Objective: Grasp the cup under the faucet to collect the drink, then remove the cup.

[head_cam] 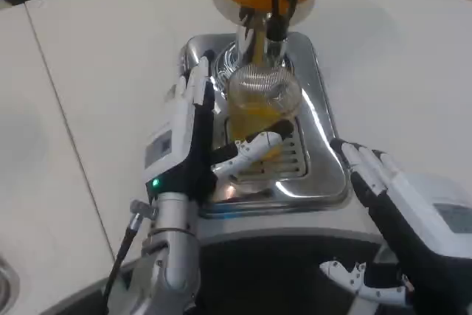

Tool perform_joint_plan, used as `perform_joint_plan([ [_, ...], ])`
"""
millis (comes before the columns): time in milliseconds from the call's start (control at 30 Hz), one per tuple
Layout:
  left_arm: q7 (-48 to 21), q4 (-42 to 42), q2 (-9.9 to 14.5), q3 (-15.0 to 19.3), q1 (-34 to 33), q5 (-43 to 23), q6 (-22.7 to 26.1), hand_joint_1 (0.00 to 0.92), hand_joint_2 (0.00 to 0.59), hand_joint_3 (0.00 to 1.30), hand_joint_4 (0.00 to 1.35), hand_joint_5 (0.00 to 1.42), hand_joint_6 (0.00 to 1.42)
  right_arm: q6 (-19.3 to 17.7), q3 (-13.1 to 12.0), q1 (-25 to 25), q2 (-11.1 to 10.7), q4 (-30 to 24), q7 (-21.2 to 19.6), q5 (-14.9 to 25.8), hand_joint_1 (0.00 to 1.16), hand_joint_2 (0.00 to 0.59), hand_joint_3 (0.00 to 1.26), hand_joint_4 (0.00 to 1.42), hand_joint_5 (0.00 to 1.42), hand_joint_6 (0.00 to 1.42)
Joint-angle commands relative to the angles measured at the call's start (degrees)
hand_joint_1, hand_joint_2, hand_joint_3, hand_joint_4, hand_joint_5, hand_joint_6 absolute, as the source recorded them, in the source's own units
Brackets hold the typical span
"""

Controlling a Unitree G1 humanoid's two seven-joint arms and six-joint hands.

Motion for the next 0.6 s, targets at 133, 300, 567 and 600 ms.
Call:
perform_joint_plan([
  [133,0.77,2.54,-1.19,-1.52,-1.18,-0.34,-1.72,0.292,0.039,0.00,0.00,0.02,0.06,2.29,-0.11,-1.91,0.88,0.88,2.42,-1.76,0.67,0.349,0.00,0.00,0.00,0.08],
  [300,1.34,3.43,-1.45,-2.41,-1.30,-0.08,-2.78,0.319,0.041,0.00,0.00,0.06,0.10,3.51,-0.06,-3.36,1.54,1.46,3.39,-2.23,0.66,0.347,0.00,0.00,0.00,0.08],
  [567,2.47,7.51,-2.97,-2.18,-3.85,-1.11,-2.52,0.326,0.044,0.00,0.00,0.10,0.14,5.78,-0.13,-6.13,2.38,3.43,4.70,-2.62,0.66,0.347,0.00,0.00,0.00,0.08],
  [600,2.65,7.93,-3.11,-2.23,-4.16,-1.15,-2.52,0.326,0.044,0.00,0.00,0.11,0.15,6.37,-0.27,-6.44,2.59,3.57,4.95,-2.59,0.66,0.347,0.00,0.00,0.00,0.08],
])
